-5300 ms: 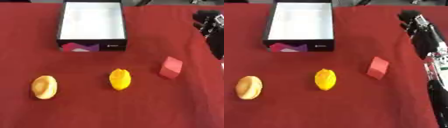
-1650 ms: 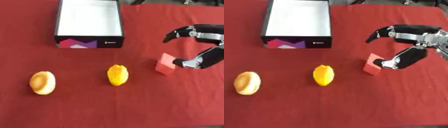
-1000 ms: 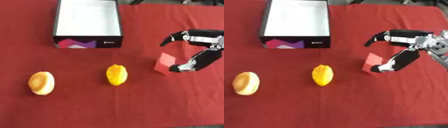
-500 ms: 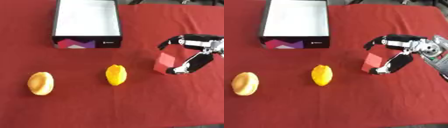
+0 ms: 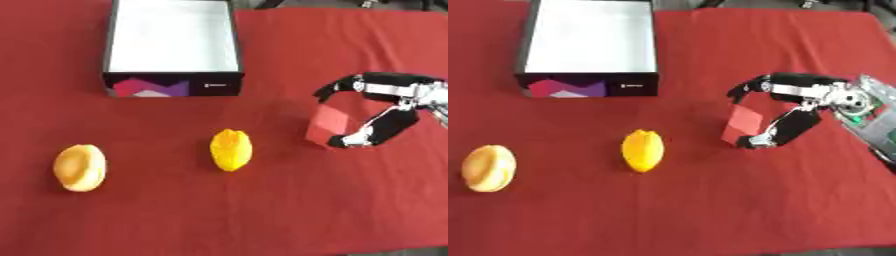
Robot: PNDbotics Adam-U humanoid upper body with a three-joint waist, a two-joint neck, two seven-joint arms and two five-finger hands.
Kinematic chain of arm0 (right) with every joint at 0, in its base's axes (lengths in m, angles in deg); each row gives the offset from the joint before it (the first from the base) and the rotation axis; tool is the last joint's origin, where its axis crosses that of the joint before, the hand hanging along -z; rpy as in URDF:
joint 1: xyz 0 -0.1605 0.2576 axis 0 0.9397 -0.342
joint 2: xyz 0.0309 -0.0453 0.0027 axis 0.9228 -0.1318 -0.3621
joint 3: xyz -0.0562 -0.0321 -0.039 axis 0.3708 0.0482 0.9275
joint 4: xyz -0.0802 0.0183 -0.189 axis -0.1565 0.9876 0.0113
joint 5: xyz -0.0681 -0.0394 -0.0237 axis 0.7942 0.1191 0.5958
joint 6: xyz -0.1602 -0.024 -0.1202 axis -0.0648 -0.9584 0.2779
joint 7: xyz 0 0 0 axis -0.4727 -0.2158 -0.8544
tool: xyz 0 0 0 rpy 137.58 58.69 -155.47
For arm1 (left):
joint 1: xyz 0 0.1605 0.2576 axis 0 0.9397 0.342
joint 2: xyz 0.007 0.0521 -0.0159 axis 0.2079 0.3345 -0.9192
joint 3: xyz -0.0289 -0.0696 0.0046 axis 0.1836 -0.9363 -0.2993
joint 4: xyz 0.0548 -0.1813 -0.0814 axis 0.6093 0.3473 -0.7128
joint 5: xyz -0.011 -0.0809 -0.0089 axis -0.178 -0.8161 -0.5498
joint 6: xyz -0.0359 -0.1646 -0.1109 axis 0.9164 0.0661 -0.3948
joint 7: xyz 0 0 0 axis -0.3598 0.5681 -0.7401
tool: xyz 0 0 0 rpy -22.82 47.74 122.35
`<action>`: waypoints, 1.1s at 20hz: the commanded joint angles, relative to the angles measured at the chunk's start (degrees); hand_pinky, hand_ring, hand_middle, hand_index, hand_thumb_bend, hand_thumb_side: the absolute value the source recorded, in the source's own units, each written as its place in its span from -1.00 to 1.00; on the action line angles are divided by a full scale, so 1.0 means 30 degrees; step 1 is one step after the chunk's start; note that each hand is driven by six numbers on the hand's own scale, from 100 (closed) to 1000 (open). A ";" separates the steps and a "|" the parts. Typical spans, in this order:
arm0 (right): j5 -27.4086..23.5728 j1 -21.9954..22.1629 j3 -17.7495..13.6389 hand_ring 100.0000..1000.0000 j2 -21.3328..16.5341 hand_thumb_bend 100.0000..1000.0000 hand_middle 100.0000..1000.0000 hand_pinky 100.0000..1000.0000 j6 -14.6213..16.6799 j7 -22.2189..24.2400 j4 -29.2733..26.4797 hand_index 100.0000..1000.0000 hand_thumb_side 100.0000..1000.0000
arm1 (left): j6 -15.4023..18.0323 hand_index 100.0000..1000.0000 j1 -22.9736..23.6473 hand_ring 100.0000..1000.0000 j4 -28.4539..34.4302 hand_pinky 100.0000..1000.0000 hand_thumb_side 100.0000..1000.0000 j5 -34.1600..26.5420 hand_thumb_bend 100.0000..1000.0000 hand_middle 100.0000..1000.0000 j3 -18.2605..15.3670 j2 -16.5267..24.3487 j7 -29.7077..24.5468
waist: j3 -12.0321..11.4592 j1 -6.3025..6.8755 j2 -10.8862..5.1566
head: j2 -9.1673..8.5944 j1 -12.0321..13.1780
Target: Pick up objects on the table and place them in the box.
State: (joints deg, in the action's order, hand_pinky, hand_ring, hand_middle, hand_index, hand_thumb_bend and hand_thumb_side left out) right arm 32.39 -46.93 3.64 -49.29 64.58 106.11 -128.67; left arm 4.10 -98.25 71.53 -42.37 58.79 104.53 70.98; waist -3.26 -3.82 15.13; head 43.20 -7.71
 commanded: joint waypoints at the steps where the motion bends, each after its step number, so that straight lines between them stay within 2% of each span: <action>1: 0.0208 -0.0281 -0.0273 0.96 -0.0283 -0.21 0.61 1.00 -0.0038 -0.0232 0.0238 0.87 -0.29 | 0.0039 0.58 -0.0202 0.47 0.0222 0.65 0.73 0.0058 -0.79 0.50 -0.0006 0.0364 -0.0114 | -0.0009 0.0022 -0.0248 | -0.0045 -0.0065; 12: 0.0385 -0.0255 -0.0349 0.97 0.0156 -0.21 0.62 1.00 0.0027 -0.0333 0.0828 0.86 -0.38 | -0.0004 0.57 -0.0257 0.48 0.0226 0.66 0.73 0.0049 -0.79 0.50 0.0055 0.0296 -0.0286 | -0.0092 0.0060 -0.0099 | -0.0121 -0.0113; 22: 0.1413 -0.0490 -0.0331 0.99 0.0573 -0.21 0.64 1.00 0.0210 -0.0561 0.1904 0.87 -0.28 | 0.0016 0.55 -0.0265 0.48 0.0239 0.66 0.73 0.0050 -0.80 0.50 0.0118 0.0284 -0.0461 | -0.0106 0.0094 -0.0011 | -0.0170 -0.0251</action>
State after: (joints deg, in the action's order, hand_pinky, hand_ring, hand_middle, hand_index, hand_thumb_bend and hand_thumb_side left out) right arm 36.04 -47.61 3.52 -46.38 65.16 104.76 -123.14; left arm 4.05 -98.25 71.52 -42.34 59.16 104.49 69.79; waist -3.57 -3.80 15.21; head 43.13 -8.22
